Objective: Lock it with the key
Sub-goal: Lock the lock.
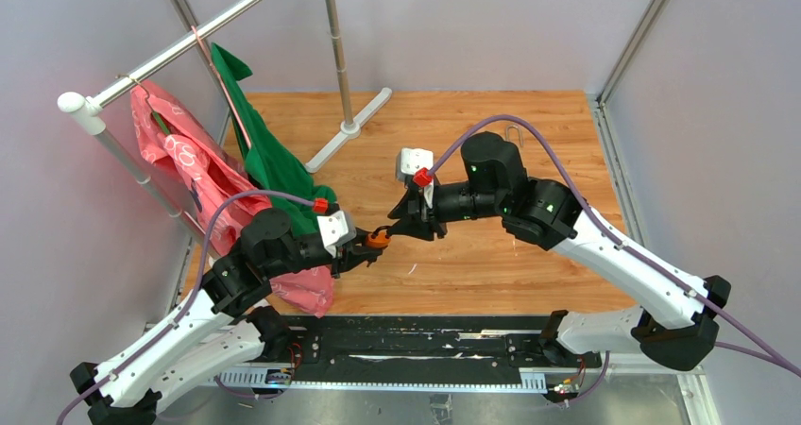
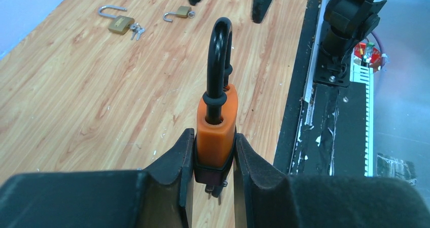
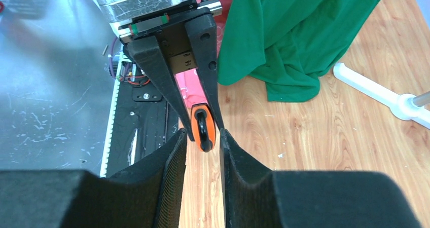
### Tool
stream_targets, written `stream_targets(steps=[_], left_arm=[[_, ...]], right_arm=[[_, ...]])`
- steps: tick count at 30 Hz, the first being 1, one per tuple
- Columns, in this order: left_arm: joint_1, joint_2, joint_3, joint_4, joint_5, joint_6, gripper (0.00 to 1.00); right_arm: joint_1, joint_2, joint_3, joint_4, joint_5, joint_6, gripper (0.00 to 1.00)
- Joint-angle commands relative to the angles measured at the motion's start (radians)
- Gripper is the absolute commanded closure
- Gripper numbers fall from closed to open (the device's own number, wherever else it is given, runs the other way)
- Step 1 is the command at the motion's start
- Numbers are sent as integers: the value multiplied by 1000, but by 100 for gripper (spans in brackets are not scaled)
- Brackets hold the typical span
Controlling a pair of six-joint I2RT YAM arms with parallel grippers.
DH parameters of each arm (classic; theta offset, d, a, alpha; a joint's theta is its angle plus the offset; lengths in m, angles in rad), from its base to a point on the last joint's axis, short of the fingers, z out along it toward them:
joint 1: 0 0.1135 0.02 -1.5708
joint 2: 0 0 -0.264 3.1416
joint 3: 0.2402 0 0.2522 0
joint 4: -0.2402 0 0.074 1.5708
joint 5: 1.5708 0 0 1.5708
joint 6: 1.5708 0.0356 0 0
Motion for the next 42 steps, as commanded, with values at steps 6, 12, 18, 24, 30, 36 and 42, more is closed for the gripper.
stream_targets(steps=[6, 12, 18, 24, 30, 36, 42], left_arm=[[3, -8, -4, 60, -3, 8, 100], [4, -11, -6, 61, 1, 13, 100], [3, -17, -9, 63, 3, 19, 100], [4, -32, -28, 96, -19, 31, 100], [3, -33, -15, 133, -2, 51, 100], [4, -43, -12, 162, 65, 50, 100], [3, -29, -9, 38, 171, 183, 100]], right_arm=[[11, 5, -17, 4, -8, 8, 73], [11, 13, -28, 5, 10, 6, 71], [11, 19, -45, 28, 17, 20, 99], [10, 8, -87, 113, -36, 97, 100], [10, -22, -156, 225, -45, 178, 100], [10, -63, -276, 334, 7, 155, 100], [10, -74, -266, 359, 5, 76, 100]])
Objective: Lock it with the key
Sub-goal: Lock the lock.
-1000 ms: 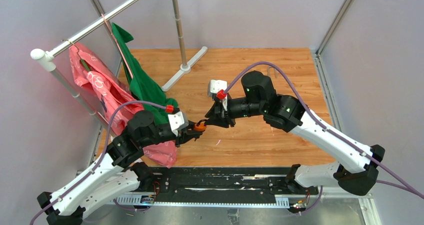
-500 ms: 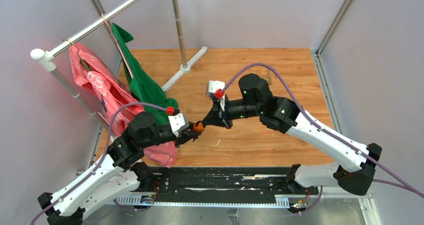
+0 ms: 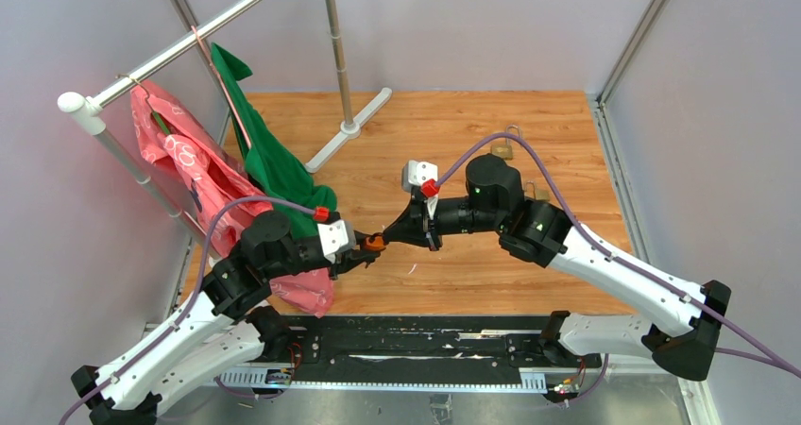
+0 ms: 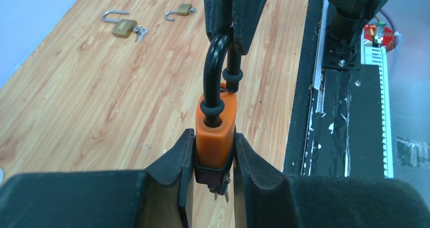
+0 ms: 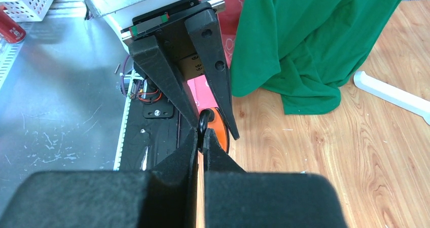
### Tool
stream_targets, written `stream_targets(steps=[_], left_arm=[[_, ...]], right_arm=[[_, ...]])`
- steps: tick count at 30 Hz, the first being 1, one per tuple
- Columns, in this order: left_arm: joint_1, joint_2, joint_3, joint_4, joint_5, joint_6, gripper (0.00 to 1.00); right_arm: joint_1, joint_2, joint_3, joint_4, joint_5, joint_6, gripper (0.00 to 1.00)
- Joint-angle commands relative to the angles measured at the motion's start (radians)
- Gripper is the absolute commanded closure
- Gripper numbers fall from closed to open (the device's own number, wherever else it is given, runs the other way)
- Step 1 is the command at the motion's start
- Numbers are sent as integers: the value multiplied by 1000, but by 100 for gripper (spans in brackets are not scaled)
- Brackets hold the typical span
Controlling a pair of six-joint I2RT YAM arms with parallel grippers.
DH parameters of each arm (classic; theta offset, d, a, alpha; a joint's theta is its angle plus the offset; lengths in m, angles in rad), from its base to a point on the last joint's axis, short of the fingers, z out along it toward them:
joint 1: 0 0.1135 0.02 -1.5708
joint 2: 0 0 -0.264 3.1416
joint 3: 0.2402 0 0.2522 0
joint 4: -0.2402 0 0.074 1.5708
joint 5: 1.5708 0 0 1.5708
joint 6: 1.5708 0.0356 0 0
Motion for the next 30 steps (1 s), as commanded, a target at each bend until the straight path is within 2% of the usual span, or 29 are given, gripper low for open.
stream_targets(steps=[1, 14, 22, 25, 30], left_arm=[[-6, -2, 24, 25, 154, 113, 100], [-6, 6, 18, 70, 160, 57, 100], [-6, 8, 36, 89, 133, 39, 100], [-6, 6, 36, 80, 184, 52, 100], [-6, -1, 44, 98, 165, 50, 100]], right_arm=[[10, 11, 6, 55, 11, -73, 100], [10, 11, 24, 32, 12, -129, 100], [10, 9, -30, 104, -4, -106, 100], [10, -1, -65, 134, 11, -119, 100], [10, 6, -77, 114, 22, -155, 100]])
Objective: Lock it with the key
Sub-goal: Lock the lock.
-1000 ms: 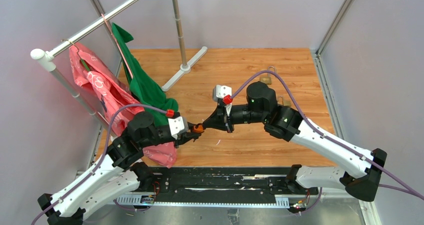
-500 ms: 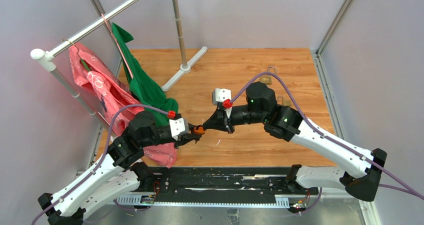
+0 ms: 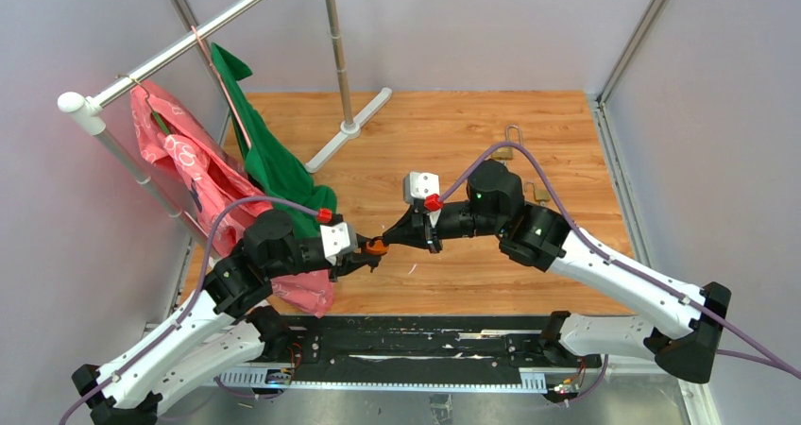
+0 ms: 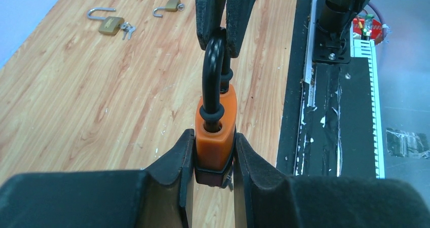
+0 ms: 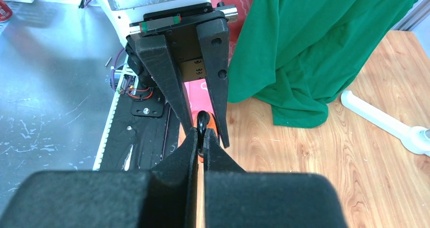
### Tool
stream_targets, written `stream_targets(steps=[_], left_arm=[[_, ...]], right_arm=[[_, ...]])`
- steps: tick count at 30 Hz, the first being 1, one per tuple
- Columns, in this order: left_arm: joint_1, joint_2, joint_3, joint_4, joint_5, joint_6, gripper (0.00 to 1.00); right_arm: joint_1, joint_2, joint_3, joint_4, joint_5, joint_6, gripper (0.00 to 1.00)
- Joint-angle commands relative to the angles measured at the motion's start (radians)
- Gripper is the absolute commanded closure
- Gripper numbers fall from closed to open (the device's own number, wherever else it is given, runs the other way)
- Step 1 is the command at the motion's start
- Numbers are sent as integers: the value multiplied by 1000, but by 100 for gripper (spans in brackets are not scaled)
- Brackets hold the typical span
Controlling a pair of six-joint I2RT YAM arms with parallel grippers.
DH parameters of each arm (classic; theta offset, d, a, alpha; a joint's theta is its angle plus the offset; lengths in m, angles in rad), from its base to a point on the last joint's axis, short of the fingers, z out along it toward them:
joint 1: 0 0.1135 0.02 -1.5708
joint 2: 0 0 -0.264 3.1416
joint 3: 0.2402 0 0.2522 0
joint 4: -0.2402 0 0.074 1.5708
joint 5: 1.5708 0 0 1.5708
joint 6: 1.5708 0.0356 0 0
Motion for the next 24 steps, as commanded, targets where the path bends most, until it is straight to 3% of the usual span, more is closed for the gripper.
stream_targets(steps=[1, 10, 15, 24], left_arm=[[-12, -13, 48, 127, 106, 10, 100], [-12, -33, 69, 216, 53, -97, 100], [-11, -44, 85, 217, 47, -78, 100], [-12, -28, 141, 324, 28, -84, 100]], right_arm=[[6, 21, -34, 57, 59, -56, 100], [6, -6, -130, 55, 25, -40, 100], [6, -29, -173, 51, -77, -36, 100], [9, 4, -288, 176, -30, 28, 100]])
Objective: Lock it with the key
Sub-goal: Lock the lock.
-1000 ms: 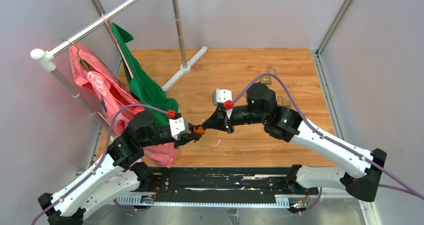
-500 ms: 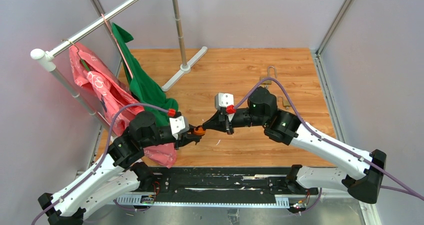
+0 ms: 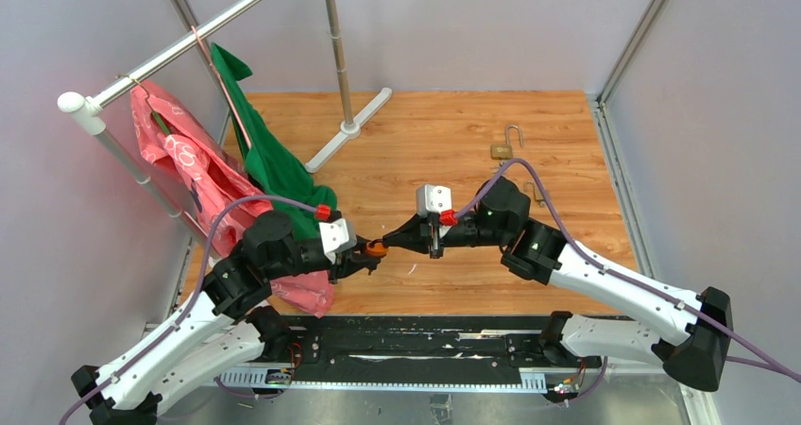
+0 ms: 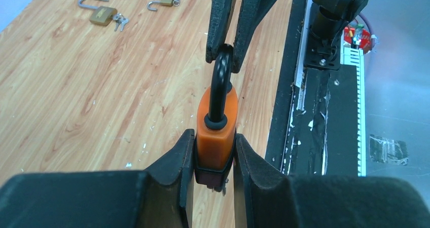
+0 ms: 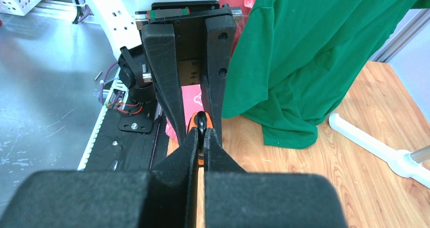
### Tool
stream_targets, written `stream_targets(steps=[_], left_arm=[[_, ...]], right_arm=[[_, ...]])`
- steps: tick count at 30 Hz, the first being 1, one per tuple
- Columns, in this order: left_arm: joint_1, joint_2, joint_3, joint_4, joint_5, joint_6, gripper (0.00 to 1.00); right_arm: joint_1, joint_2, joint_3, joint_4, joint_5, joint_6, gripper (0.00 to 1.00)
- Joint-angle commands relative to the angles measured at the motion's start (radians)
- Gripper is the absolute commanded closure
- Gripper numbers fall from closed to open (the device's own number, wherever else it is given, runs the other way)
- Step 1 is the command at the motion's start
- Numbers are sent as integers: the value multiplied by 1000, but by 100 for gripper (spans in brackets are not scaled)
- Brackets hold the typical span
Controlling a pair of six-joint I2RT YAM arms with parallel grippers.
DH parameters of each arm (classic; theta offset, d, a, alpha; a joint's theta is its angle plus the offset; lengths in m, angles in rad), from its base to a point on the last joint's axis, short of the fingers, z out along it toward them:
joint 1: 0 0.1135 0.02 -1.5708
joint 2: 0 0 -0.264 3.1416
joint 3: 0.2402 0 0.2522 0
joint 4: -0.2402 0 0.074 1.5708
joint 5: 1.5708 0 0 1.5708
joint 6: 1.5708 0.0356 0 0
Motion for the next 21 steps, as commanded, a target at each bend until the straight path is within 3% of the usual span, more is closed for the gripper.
stream_targets(steps=[1, 9, 13, 21], left_arm=[[-9, -14, 147, 325, 41, 15, 100], [-8, -27, 176, 345, 5, 49, 100], [-8, -22, 188, 375, 27, 25, 100], [-9, -27, 117, 367, 25, 33, 100]], right_arm=[[8, 59, -103, -106, 29, 8, 100], [10, 76, -183, -196, 109, -49, 100], [15, 90, -245, -128, 100, -54, 100], [72, 166, -171, -141, 74, -104, 100]])
